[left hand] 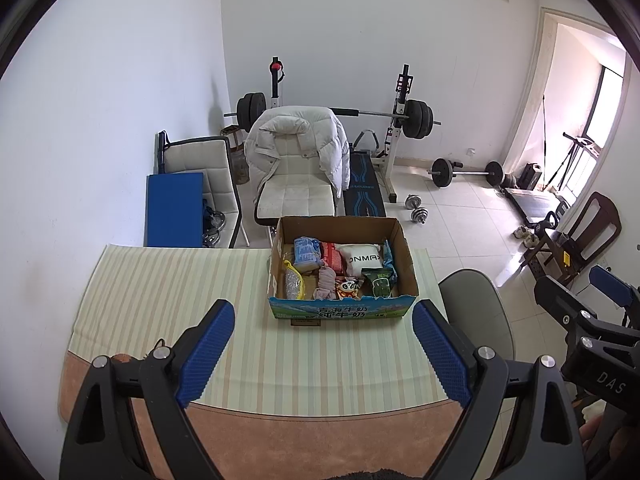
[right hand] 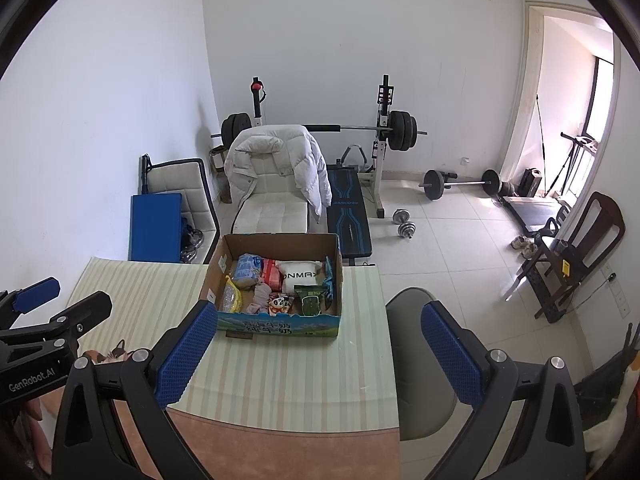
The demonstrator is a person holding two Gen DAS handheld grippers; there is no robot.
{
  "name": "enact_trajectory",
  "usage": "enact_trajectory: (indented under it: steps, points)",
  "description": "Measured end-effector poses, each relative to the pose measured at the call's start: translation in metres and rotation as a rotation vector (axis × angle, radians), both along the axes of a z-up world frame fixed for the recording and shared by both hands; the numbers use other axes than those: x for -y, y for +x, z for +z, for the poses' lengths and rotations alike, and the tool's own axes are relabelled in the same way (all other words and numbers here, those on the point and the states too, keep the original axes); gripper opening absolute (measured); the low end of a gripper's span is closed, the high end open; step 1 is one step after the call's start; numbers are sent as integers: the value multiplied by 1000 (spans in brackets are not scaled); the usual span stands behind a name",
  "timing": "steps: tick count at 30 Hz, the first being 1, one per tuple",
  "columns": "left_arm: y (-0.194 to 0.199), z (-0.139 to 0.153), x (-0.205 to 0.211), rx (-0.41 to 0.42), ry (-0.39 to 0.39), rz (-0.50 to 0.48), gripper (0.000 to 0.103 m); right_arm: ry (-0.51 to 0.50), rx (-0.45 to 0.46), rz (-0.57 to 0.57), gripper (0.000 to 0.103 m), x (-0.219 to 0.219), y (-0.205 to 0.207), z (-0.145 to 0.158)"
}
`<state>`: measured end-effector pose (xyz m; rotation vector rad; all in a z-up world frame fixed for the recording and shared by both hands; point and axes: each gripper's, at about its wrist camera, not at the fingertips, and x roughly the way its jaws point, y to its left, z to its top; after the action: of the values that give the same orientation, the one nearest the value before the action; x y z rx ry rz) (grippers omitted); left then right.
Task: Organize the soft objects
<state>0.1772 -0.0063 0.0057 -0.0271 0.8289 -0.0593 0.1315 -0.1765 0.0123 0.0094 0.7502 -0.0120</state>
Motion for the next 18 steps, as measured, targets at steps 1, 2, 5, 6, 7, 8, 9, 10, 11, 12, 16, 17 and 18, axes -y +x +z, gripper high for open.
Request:
enact_trajectory:
  steps: [1,2,5,6,7,8,9,10,11,12,16,17,18]
  points:
    - [0,0,0,0,1,-1,91,1,-1,1,103,0,0,0]
    - [0,0,1,0,3,-2,91,2,-2,1,103,1,1,-1]
    - [1,0,1,0,-1,2,91,0,-2,1,103,1,-1,0]
    - [0,0,0,0,0,2,91,0,-1,0,103,1,-1,0]
    - [0,0,0,1,1,3,91,-2,-1,0,103,1,0,-1]
    - [0,1,1,2,0,3,91,-2,-1,0,103,1,-1,0]
    - [0,0,0,1,0,2,91,-1,0,-1,103,1,-1,0]
    - [0,0,0,1,0,2,91,-3,1,0,103,1,-1,0]
    - [0,0,0,1,0,2,91,-4,1,0,103,1,0,-1]
    - [0,-1,0,1,0,1,91,-4,1,0,103,1,0,-1]
    - [0,-1,0,0,-1,2,91,-4,1,2,103,1,0,-1]
    - [0,-1,0,0,0,3,91,-3,0,1,103,0,0,-1]
    - [0,-1,0,1,0,2,91,-2,0,1,103,0,0,-1]
